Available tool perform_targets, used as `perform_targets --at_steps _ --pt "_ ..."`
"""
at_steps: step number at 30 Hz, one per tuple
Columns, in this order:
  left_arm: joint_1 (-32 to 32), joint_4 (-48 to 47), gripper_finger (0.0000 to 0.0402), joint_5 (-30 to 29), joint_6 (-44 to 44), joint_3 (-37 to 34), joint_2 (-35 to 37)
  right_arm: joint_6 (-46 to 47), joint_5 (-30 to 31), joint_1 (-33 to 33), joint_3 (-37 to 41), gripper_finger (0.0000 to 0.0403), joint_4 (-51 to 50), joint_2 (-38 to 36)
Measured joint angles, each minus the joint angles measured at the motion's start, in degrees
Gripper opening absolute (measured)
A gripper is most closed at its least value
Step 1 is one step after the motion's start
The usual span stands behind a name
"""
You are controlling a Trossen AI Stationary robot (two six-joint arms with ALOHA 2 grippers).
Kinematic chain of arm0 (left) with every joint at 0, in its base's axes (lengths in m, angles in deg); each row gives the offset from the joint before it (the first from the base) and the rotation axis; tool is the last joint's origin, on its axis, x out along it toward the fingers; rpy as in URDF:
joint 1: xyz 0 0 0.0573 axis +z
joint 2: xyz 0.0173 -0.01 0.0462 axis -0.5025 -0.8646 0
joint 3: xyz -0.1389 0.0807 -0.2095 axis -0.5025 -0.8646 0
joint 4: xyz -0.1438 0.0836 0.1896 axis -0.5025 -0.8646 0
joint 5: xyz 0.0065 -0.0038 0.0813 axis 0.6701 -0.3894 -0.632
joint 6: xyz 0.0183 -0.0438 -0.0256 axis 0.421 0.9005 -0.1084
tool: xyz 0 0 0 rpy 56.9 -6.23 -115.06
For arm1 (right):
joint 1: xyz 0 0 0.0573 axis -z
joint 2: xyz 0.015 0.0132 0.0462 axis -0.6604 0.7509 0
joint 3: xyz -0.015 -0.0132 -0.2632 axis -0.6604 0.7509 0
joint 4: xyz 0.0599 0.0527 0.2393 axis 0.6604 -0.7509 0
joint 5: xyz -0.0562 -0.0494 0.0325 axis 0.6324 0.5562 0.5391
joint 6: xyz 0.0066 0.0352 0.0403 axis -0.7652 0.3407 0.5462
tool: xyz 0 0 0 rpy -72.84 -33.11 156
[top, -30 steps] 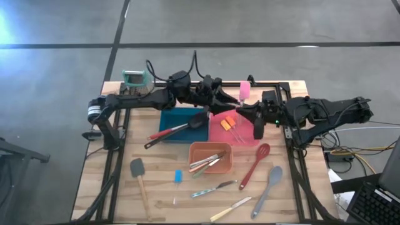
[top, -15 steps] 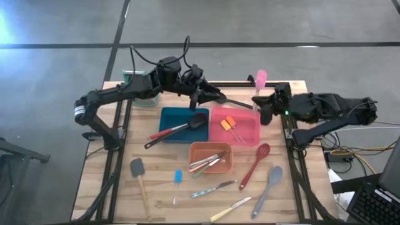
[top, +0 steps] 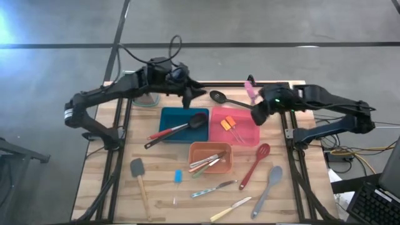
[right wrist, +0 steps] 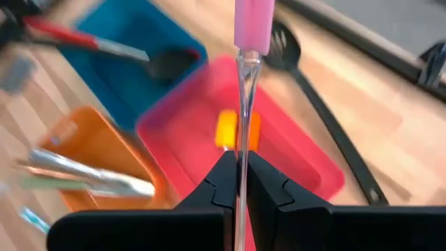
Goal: Pick & Place Kitchen Items
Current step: Put the pink spatula into the red bin
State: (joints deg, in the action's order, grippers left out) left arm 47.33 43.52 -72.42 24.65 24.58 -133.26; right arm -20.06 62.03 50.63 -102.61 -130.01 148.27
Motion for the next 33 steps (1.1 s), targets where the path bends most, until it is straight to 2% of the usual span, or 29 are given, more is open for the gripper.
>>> perform_targets --at_steps 3,7,21,27,33 --pt "0.0 -5.9 0.0181 -6.7 -0.7 0.0 2.8 -3.8 -5.2 2.8 0.0 0.0009 -1.3 4.3" --pt "0.0 -9.9 0.0181 -11.2 -0.9 -0.4 6.4 -9.0 -11.9 5.4 0.0 0.0008 -2.4 11.3" --pt "0.0 -11.3 0.0179 -12.2 -0.1 -7.5 16.3 -20.5 -17.8 6.9 0.7 0.0008 0.1 33.1" --pt "0.0 -11.6 0.0179 -12.2 1.8 -9.9 18.8 -20.9 -20.5 8.6 3.9 0.0008 9.2 37.3" --pt "0.0 -12.2 0.0179 -12.2 1.9 -10.2 19.8 -18.1 -21.1 10.2 10.3 0.0008 15.7 37.6"
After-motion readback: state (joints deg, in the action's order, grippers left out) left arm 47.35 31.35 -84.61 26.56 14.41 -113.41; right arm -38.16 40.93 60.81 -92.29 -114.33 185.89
